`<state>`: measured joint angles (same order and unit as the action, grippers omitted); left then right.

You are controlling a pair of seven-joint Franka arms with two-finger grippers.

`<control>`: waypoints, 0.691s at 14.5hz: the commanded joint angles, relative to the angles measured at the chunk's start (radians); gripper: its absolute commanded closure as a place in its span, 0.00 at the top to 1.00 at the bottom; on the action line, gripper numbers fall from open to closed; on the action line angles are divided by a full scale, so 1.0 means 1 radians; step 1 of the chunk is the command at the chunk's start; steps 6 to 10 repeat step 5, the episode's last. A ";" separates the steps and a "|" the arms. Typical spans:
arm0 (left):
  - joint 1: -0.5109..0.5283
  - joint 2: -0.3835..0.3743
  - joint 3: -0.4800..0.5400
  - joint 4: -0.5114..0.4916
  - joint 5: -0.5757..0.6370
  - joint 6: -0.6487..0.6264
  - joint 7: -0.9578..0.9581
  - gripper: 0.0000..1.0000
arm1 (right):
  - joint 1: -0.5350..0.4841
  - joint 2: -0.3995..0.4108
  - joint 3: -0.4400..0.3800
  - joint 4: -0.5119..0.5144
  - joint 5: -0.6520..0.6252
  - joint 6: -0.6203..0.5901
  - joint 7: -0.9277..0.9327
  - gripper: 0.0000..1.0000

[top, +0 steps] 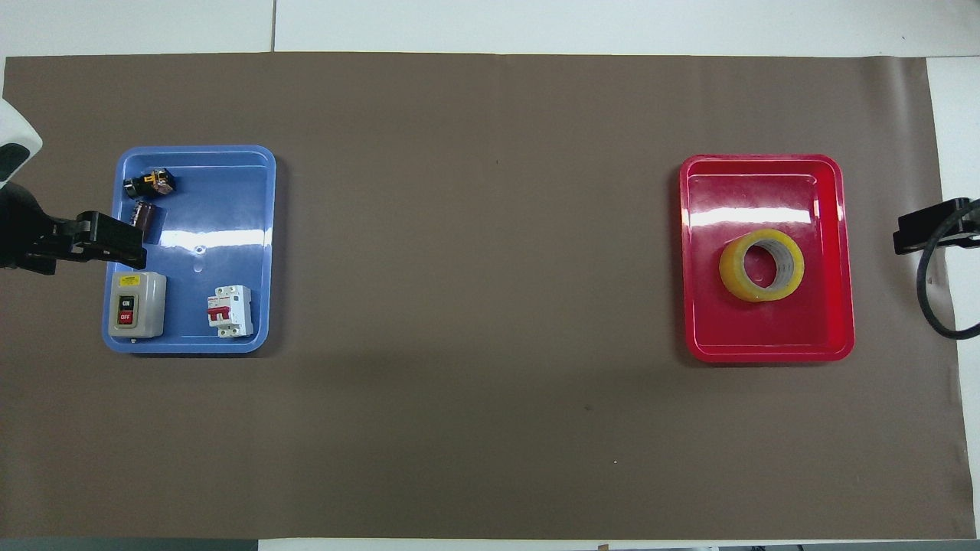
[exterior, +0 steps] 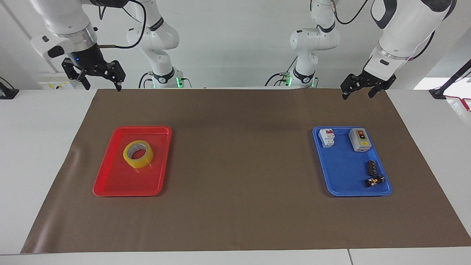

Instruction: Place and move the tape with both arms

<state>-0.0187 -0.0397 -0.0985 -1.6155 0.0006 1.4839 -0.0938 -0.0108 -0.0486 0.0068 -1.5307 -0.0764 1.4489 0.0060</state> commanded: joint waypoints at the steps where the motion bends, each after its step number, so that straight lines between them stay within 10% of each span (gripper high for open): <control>1: 0.016 -0.019 -0.007 -0.017 -0.022 0.010 0.011 1.00 | -0.014 -0.017 0.004 -0.017 0.007 -0.010 -0.026 1.00; 10: 0.016 -0.019 -0.007 -0.017 -0.022 0.010 0.011 1.00 | -0.015 -0.017 0.004 -0.017 0.013 -0.008 -0.026 1.00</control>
